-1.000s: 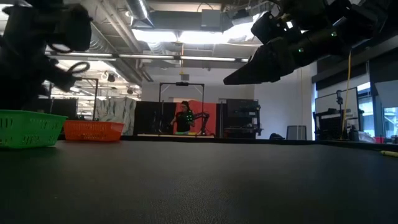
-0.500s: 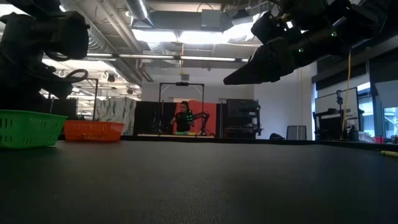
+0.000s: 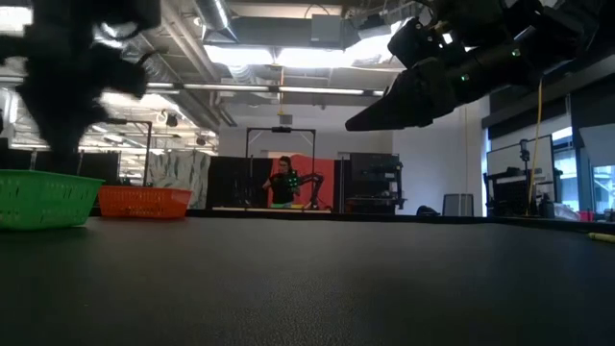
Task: Sort crayons
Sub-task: Put the green crayon into the orange bin
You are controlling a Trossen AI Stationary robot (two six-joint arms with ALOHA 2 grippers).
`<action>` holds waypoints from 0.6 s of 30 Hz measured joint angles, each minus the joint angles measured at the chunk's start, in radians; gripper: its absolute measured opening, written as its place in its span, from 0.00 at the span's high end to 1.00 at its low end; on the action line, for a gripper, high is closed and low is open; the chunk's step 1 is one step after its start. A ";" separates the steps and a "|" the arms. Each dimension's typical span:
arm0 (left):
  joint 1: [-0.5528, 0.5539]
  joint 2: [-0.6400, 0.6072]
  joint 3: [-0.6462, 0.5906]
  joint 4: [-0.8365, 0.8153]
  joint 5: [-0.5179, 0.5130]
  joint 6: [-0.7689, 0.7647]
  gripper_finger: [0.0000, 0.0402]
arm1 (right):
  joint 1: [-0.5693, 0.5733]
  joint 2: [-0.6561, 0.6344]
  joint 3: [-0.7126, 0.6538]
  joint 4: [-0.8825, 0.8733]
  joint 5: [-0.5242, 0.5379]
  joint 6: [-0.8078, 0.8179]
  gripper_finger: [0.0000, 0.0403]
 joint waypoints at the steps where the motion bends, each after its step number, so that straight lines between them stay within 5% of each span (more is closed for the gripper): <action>1: 0.000 -0.001 0.013 0.031 -0.023 0.015 0.77 | 0.000 0.000 0.000 0.000 0.000 0.000 0.58; 9: 0.000 0.008 -0.043 0.569 -0.165 0.276 0.77 | 0.001 -0.039 -0.001 -0.101 0.001 0.022 0.58; 18: 0.003 0.101 -0.247 1.291 -0.167 0.497 0.77 | 0.001 -0.294 0.000 -0.598 0.001 0.233 0.58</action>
